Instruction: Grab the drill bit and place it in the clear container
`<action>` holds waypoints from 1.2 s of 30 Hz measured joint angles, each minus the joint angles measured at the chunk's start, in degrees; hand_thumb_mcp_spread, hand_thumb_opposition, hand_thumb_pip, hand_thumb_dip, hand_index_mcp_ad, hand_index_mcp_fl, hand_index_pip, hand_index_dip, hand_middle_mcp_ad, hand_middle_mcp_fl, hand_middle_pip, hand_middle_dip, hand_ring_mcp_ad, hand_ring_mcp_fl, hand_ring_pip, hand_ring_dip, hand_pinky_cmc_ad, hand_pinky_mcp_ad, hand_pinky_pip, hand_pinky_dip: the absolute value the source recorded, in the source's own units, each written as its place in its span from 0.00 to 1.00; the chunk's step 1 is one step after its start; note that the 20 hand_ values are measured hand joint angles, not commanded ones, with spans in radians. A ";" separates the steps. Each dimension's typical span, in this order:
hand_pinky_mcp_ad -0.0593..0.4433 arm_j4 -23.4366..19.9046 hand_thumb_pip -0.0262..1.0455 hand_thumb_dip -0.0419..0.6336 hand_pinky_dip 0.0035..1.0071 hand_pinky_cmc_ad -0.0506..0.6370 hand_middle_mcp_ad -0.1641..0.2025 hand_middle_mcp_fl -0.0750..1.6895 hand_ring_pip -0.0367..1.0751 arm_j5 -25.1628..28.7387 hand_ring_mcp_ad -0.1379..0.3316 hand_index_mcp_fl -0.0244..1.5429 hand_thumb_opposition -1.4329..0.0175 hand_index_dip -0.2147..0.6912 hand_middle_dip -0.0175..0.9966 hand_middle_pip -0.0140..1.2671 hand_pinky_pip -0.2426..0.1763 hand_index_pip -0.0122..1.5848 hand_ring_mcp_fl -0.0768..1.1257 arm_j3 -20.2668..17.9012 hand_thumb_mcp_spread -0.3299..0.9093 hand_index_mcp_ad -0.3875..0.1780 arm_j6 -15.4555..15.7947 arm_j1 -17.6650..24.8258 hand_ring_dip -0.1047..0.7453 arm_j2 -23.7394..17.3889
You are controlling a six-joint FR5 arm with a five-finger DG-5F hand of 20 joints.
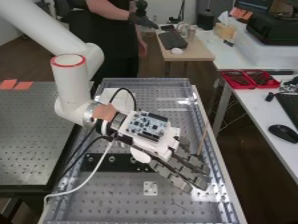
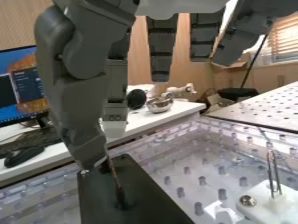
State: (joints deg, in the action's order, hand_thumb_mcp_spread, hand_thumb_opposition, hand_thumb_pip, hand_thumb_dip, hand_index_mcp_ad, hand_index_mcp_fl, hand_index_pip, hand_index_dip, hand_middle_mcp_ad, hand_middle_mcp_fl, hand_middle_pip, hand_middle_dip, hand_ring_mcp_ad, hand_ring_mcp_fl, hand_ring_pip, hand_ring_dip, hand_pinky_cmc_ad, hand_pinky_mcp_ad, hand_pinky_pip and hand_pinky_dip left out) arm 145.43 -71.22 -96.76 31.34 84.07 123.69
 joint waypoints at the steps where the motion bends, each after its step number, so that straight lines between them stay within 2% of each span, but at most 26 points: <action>1: 0.47 -0.07 0.35 0.40 0.19 0.51 0.62 0.15 0.12 -0.21 0.70 0.35 0.39 0.53 0.17 0.12 0.37 0.60 0.07 -0.01 0.76 0.26 0.03 0.01 0.11 0.01; 7: 0.47 0.08 0.34 0.40 0.19 0.51 0.63 0.15 0.12 -0.31 0.70 0.35 0.39 0.52 0.17 0.12 0.37 0.60 0.07 0.35 0.76 0.27 0.00 0.03 0.11 0.57; 13: 0.47 0.14 0.36 0.40 0.19 0.51 0.62 0.15 0.12 -0.61 0.70 0.39 0.39 0.52 0.17 0.12 0.37 0.64 0.07 0.60 0.76 0.27 0.06 -0.06 0.11 0.83; 20: 0.47 0.31 0.37 0.40 0.19 0.51 0.62 0.15 0.12 -0.90 0.70 0.42 0.39 0.52 0.17 0.12 0.37 0.66 0.07 0.80 0.79 0.27 0.11 -0.29 0.11 1.04; 36: 0.47 0.25 0.37 0.40 0.19 0.51 0.62 0.15 0.12 -1.03 0.70 0.43 0.39 0.52 0.17 0.12 0.37 0.67 0.07 1.36 0.79 0.26 -0.07 -0.55 0.11 1.37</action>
State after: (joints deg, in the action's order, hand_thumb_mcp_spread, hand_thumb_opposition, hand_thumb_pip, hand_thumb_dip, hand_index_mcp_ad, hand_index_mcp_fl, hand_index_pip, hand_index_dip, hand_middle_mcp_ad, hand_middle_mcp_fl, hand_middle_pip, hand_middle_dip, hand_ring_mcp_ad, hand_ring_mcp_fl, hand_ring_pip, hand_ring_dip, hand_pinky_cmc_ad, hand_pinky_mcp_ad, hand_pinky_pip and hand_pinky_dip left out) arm 145.68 -72.25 -95.40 31.27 83.52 125.06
